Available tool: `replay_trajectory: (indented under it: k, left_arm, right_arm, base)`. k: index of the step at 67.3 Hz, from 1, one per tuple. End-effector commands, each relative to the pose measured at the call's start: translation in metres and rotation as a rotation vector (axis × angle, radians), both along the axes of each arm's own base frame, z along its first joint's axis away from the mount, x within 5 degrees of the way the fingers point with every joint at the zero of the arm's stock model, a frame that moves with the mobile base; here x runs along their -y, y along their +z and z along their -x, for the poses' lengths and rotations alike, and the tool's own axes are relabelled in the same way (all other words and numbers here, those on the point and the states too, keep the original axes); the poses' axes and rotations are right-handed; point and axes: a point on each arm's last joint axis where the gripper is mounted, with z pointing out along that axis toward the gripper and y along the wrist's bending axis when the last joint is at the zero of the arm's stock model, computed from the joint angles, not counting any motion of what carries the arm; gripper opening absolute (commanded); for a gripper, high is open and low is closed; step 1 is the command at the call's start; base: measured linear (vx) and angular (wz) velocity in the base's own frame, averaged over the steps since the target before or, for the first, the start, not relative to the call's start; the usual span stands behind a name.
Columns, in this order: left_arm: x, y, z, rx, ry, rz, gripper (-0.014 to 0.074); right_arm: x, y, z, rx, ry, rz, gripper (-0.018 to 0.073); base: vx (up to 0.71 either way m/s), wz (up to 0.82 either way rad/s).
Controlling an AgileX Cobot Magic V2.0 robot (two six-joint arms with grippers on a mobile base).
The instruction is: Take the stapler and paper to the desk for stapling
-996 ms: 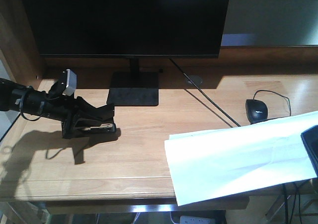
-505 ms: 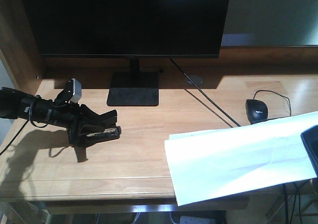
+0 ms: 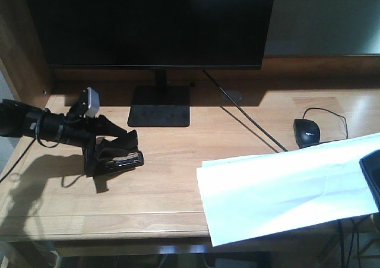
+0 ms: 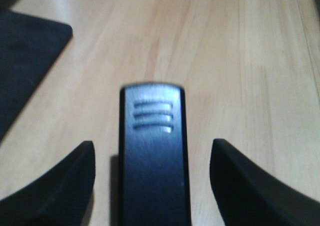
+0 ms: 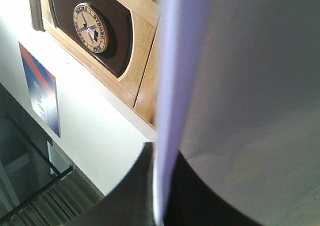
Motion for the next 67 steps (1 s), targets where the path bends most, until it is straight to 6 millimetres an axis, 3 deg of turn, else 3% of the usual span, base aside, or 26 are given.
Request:
replay_trajectory:
  k: [1,14,30,67]
  left_arm:
    - [0.005,0.061,0.001,0.126,-0.019,0.066,0.0476]
    - [0.004,0.08,0.008,0.179,-0.056,-0.007,0.0352]
    - [0.001,0.072,0.01,0.113,-0.063,-0.073,-0.001]
    - [0.001,0.072,0.008,0.116,-0.04,-0.082,-0.0008]
  right_arm:
    - [0.001,0.006,0.011,0.133,0.042,-0.07,-0.0001]
    - [0.001,0.006,0.011,0.133,0.042,-0.07,-0.0001]
    - [0.001,0.006,0.011,0.133,0.042,-0.07,-0.0001]
    - [0.001,0.006,0.011,0.133,0.042,-0.07,-0.0001]
  base:
    - [0.0,0.0]
    - [0.0,0.0]
    - [0.0,0.0]
    - [0.0,0.0]
